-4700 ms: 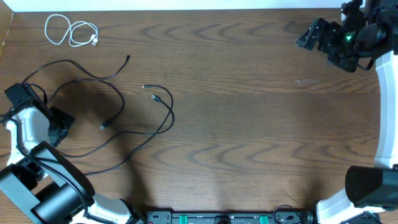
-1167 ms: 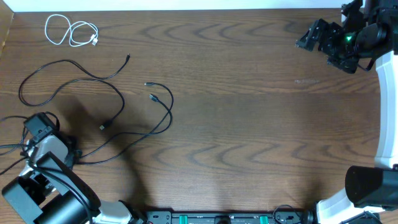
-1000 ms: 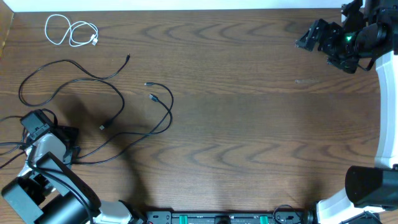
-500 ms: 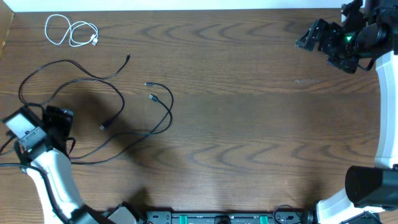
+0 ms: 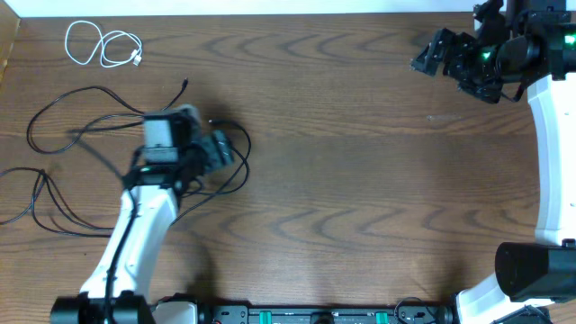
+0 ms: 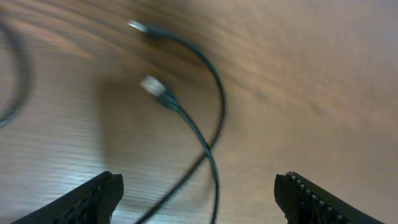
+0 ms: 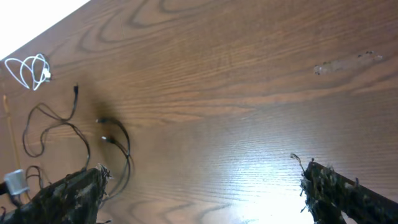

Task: Untangle cables

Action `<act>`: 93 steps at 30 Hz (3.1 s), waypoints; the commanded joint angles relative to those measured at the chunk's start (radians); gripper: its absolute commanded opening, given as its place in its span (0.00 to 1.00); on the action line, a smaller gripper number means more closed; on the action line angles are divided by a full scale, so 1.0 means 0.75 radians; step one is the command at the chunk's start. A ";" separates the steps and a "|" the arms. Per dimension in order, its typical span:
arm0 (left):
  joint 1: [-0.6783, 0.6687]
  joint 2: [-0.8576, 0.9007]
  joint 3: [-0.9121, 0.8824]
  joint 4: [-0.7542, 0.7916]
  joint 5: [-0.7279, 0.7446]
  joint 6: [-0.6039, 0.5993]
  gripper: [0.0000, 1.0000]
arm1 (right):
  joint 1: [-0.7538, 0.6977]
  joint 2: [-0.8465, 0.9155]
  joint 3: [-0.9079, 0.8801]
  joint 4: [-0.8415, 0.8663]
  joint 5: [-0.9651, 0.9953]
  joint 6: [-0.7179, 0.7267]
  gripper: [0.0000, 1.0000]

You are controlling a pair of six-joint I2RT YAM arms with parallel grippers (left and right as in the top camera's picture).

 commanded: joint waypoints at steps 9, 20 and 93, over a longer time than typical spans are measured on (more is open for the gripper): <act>-0.156 0.303 0.021 0.154 -0.243 0.068 0.62 | 0.015 -0.009 0.012 0.003 0.045 0.002 0.99; -0.157 0.482 0.021 0.313 -0.243 -0.243 0.49 | 0.015 -0.009 0.012 0.002 0.044 0.003 0.99; -0.158 0.170 0.076 -0.291 -0.122 0.494 0.51 | 0.015 -0.009 0.012 0.008 0.054 0.003 0.99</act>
